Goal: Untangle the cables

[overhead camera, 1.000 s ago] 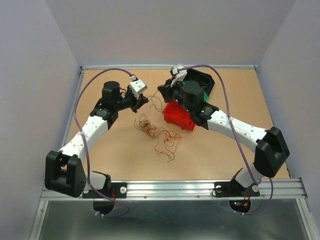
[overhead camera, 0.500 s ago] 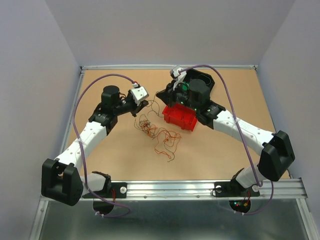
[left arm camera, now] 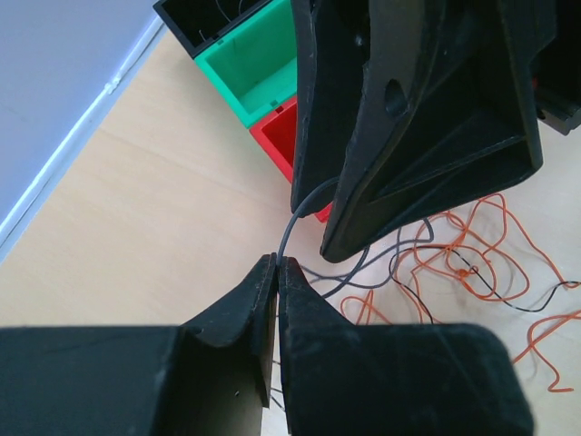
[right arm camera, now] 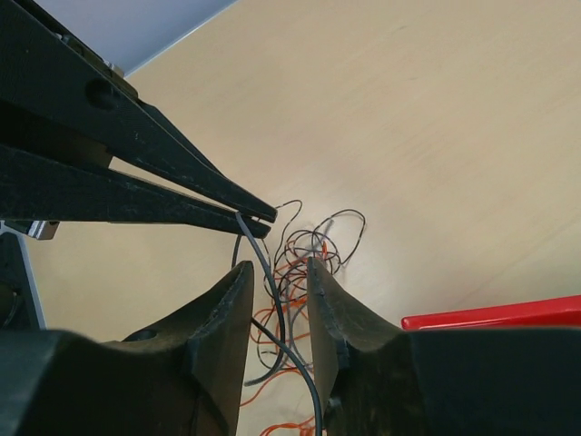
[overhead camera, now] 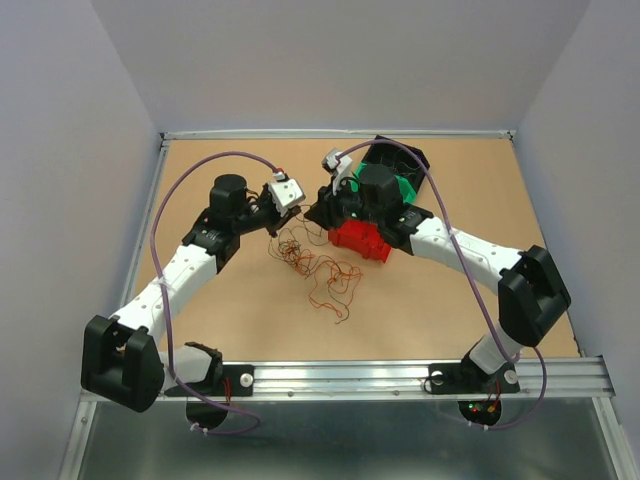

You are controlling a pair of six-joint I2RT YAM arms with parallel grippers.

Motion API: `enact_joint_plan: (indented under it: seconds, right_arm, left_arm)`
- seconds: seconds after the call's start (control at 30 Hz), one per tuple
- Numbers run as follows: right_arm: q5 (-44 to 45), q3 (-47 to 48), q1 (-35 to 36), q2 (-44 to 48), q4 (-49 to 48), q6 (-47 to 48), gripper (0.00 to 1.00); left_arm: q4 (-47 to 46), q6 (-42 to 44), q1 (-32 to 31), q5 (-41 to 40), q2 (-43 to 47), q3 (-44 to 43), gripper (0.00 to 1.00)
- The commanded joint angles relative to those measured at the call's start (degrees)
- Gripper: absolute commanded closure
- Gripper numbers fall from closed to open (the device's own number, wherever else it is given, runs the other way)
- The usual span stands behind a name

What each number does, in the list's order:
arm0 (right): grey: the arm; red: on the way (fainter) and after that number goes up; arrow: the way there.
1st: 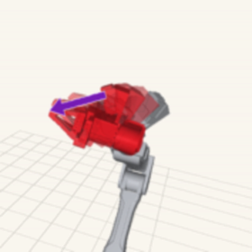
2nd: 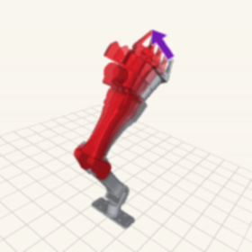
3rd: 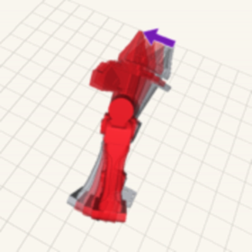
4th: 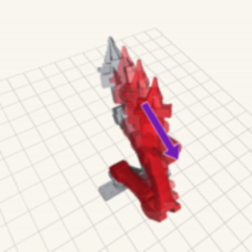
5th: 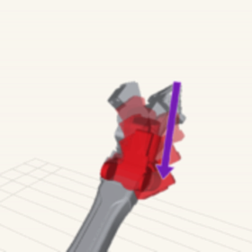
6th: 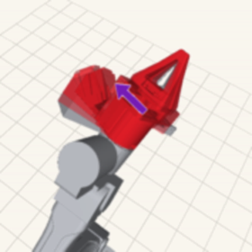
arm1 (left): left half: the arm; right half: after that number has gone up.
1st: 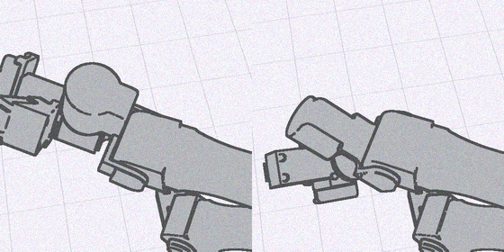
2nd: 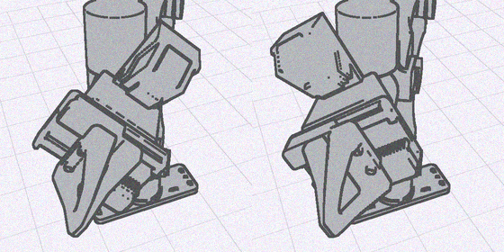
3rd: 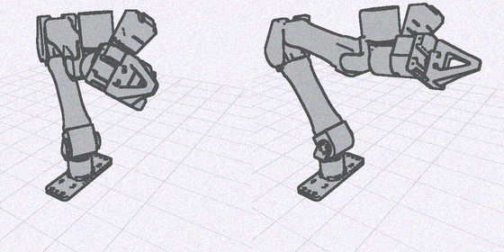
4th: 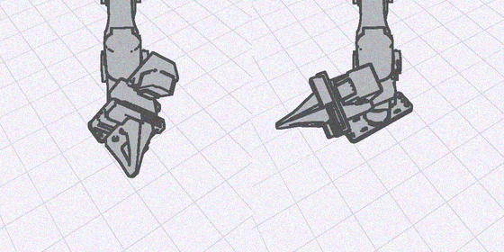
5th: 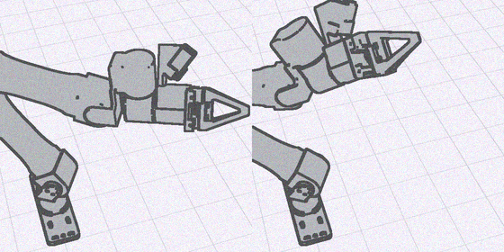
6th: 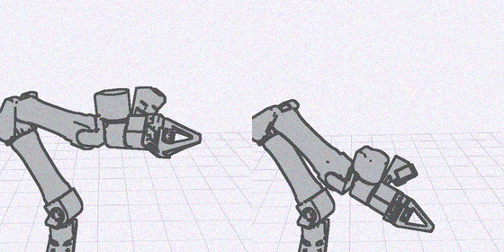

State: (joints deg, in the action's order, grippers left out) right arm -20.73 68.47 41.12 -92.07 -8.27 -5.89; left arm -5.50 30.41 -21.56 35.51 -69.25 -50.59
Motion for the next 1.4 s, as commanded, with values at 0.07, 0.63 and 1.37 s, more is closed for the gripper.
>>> enact_joint_plan:
  seconds: [0.07,0.63,1.37]
  right_arm:
    - [-2.47,3.86,-0.43,0.23,-0.52,1.32,0.74]
    - [6.49,6.92,-10.26,5.5,-0.25,-4.3,0.99]
    - [30.57,18.02,-24.51,-11.98,-18.52,2.63,1.0]
  left_arm:
    - [-0.92,0.7,-0.5,0.35,1.58,0.58,0.86]
    - [-13.39,-10.36,2.65,-15.72,5.09,5.58,0.13]
    - [-14.72,-10.9,5.3,-9.67,2.9,6.2,0.12]
